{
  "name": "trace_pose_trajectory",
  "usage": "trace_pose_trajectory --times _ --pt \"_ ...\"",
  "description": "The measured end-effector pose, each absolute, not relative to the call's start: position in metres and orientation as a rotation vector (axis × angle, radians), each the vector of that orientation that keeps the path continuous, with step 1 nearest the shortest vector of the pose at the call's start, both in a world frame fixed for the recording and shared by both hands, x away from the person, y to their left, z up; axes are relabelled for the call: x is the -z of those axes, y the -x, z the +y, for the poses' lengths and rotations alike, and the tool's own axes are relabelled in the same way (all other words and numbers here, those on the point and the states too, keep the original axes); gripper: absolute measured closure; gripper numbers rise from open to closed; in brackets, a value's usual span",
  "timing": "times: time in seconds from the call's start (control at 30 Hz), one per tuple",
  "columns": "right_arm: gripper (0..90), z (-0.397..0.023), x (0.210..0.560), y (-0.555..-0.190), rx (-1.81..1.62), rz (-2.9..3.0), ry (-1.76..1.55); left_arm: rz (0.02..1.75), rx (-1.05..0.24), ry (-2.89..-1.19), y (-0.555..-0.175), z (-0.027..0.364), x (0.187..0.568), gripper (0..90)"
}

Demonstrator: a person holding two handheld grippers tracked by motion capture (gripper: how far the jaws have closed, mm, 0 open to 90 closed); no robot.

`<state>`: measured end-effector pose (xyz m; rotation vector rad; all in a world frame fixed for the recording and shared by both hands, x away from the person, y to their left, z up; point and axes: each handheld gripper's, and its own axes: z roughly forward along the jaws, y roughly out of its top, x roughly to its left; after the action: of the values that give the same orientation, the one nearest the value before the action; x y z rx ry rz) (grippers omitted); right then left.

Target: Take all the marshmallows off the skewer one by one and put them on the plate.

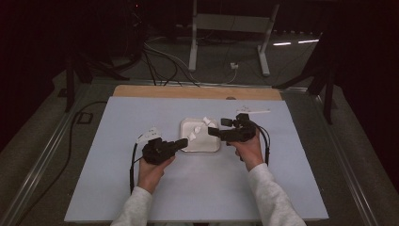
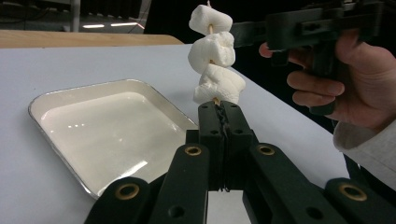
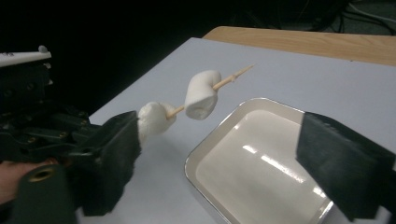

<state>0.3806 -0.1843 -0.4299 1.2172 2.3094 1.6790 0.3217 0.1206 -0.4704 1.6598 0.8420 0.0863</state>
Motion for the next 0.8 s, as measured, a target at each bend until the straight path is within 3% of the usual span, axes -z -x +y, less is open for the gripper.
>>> trace_pose_trajectory --times 0.2,0.4,0.7,0.8 --pt "29.8 -0.185 0.433 -0.384 -1.706 2.306 -1.276 0.824 -0.086 -1.649 -0.321 0.120 0.470 90.0" --pt "53.8 -0.182 0.434 -0.383 -1.735 2.346 -1.216 0.812 -0.080 -1.648 -0.320 0.118 0.471 90.0" --pt "69.6 -0.180 0.436 -0.386 -1.857 2.349 -1.265 0.781 -0.069 -1.693 -0.319 0.109 0.474 90.0" --pt "69.9 -0.180 0.437 -0.387 -1.947 2.341 -1.306 0.767 -0.066 -1.715 -0.318 0.104 0.475 90.0"
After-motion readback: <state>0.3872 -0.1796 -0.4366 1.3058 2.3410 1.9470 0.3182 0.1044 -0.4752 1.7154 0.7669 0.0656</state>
